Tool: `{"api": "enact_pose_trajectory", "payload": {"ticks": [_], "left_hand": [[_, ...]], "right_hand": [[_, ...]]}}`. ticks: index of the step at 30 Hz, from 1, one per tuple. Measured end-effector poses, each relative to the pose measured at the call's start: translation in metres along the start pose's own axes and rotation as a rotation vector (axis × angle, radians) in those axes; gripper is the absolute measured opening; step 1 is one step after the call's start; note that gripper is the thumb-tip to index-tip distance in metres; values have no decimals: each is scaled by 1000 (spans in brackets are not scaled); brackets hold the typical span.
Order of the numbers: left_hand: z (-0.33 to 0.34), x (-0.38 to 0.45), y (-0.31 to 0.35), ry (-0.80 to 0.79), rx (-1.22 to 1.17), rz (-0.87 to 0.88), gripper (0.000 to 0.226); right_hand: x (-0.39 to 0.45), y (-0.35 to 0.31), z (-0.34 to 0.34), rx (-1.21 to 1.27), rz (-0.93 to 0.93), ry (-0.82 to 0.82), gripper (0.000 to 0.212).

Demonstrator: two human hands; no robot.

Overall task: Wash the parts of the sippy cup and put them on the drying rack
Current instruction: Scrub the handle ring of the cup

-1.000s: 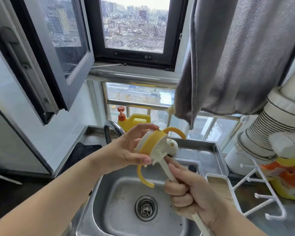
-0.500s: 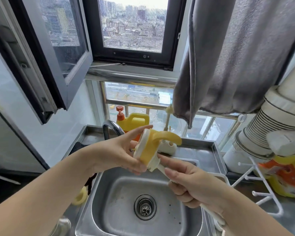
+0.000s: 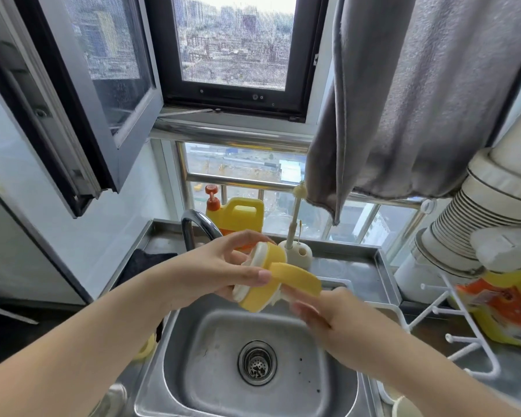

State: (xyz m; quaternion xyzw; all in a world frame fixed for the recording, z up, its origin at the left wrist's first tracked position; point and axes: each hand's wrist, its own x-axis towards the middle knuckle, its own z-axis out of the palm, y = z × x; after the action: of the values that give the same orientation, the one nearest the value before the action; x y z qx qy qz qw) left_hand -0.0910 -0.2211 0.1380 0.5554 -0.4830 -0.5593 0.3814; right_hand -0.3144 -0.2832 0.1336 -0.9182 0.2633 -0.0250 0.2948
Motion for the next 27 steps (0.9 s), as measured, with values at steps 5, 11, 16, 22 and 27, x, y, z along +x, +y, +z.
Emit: {"api": "enact_pose_trajectory", "payload": {"ticks": [5, 11, 16, 22, 27], "left_hand": [[-5, -4, 7, 7, -54, 4, 67], [-8, 1, 0, 84, -10, 115, 94], [-10, 2, -1, 16, -88, 223, 91], [-10, 0, -11, 51, -81, 216, 89], [-5, 5, -14, 74, -36, 165, 82]], "right_hand": [[8, 18, 5, -733, -78, 356, 81], [9, 0, 17, 408, 93, 13, 47], [2, -7, 3, 1324, 169, -334, 19], [5, -2, 16, 737, 170, -99, 38], [12, 8, 16, -281, 95, 229, 41]]}}
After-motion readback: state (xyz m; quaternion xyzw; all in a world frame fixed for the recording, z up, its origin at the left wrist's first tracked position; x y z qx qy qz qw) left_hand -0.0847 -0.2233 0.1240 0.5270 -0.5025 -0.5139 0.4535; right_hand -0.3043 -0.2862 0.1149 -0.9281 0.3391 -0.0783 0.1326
